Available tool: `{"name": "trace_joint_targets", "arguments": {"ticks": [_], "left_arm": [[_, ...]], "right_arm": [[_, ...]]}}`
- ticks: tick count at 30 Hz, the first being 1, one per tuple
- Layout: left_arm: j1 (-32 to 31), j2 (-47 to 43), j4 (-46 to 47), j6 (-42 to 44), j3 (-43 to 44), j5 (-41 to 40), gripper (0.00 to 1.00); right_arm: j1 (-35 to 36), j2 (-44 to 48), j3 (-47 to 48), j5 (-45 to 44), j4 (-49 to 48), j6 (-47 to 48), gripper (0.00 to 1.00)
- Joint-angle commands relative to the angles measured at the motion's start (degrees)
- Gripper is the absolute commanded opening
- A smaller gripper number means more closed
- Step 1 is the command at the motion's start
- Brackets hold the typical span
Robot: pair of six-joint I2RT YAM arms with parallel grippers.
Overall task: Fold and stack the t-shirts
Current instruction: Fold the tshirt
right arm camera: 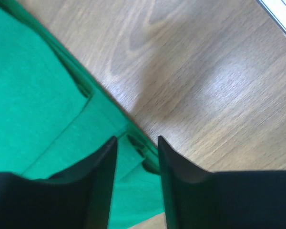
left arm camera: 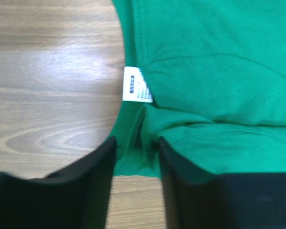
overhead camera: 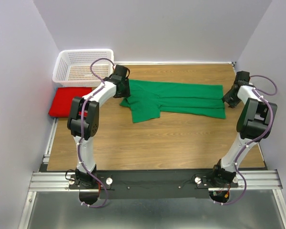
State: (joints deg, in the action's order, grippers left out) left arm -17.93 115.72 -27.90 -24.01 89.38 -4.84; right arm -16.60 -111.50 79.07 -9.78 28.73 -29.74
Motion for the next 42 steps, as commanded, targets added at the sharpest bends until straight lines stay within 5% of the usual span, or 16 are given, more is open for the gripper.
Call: {"name": "trace_joint_targets", "arguments": {"ticks": [1, 14, 33, 38, 42], "left_arm": [[0.4, -3.9, 1.5, -0.4, -2.0, -2.4, 0.6], [-10.5, -16.8, 0.6, -2.3, -17.0, -6.6, 0.64], [-16.5, -5.8, -1.6, -3.1, -16.9, -4.4, 0.48], [-16.9, -4.7, -2.0, -3.5, -17.0, -4.7, 0.33], [-17.2, -5.2, -2.2, -4.0, -16.2, -5.4, 0.0]], "right_arm": [[-0.3, 5.5, 0.0, 2.7, -1.0, 1.4, 0.53], [11.0, 22.3, -14.8, 8.5, -1.2, 2.9, 0.7], [16.4, 28.4, -28.3, 15.6, -3.1, 3.7, 0.71], [16.4, 28.3, -28.4, 15.6, -3.9, 3.7, 0.71], [16.5, 28.0, -27.8, 15.7, -4.1, 4.0, 0.71]]}}
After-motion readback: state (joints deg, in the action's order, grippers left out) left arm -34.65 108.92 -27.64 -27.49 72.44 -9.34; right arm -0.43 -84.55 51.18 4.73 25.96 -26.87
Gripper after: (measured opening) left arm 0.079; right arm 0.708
